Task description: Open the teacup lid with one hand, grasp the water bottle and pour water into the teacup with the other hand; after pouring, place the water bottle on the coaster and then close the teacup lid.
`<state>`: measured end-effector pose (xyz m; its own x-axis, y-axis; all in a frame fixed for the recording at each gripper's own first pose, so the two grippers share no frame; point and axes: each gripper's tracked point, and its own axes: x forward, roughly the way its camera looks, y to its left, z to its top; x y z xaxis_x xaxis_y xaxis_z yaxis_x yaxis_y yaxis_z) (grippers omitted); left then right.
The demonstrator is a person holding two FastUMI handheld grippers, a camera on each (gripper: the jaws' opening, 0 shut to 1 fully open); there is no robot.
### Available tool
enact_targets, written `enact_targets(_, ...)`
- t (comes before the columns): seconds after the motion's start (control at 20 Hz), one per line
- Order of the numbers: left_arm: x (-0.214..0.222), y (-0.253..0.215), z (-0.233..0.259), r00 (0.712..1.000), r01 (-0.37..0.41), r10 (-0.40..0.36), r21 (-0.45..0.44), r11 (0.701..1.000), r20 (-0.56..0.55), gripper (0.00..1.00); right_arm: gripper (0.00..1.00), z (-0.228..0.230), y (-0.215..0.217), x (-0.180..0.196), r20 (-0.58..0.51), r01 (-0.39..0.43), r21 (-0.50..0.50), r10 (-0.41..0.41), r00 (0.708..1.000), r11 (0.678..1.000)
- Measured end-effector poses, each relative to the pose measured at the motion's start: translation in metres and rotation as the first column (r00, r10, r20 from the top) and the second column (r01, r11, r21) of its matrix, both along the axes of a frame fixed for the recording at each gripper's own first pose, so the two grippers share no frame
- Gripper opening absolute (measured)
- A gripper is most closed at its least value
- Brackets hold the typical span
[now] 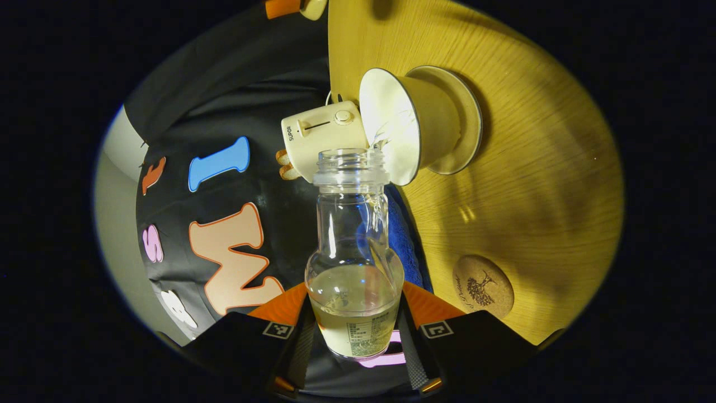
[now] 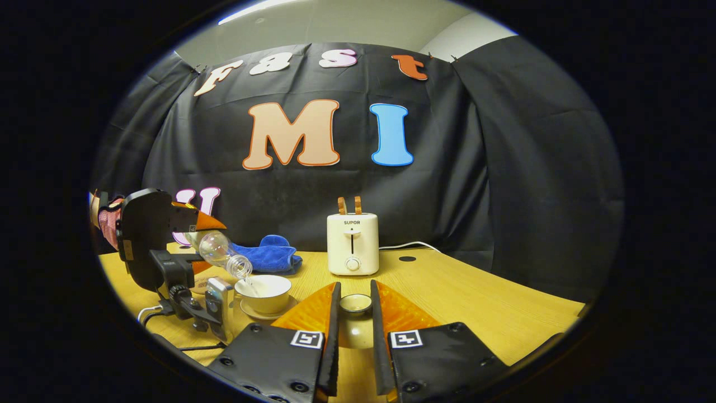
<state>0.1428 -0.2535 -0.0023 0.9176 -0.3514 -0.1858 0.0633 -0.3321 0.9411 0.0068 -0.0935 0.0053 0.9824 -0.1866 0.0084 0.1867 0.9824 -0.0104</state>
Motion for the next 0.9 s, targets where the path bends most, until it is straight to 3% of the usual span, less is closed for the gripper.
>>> enact_targets(0.55, 0.007, -0.003, 0.029, 0.998, 0.012, -0.013, 0.017, 1.0, 0.066, 0.67, 0.31, 0.0, 0.0, 0.0, 0.0, 0.0, 0.0, 0.0, 1.0, 1.0)
enact_targets(0.9, 0.009, -0.007, 0.041, 0.994, 0.023, -0.032, 0.075, 0.997, 0.109, 0.66, 0.31, 0.0, 0.0, 0.0, 0.0, 0.0, 0.0, 0.0, 1.0, 1.0)
